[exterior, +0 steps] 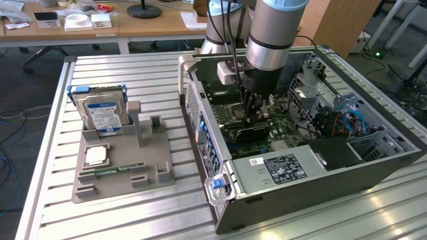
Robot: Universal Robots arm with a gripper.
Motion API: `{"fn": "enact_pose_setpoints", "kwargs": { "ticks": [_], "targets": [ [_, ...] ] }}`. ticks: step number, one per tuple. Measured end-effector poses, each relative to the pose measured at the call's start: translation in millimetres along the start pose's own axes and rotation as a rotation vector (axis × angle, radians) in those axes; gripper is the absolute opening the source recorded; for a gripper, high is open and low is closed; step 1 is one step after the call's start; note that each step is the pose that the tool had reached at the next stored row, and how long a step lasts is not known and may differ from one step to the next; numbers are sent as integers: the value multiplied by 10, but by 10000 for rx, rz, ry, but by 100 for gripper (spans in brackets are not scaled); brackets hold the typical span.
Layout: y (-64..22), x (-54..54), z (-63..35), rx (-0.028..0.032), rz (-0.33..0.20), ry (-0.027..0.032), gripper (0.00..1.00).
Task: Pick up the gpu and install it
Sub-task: 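Press down on the gpu until it lock into place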
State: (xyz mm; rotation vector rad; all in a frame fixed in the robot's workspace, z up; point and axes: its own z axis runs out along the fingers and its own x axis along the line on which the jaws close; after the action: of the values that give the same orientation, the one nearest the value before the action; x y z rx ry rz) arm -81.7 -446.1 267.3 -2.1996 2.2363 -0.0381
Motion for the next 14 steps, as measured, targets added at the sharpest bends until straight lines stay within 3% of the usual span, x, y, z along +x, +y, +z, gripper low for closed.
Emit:
{"fn": "enact_pose_setpoints", "kwargs": {
  "ticks": [14],
  "targets": [
    [-1, 17, 9, 0, 0, 21, 11]
  ]
}}
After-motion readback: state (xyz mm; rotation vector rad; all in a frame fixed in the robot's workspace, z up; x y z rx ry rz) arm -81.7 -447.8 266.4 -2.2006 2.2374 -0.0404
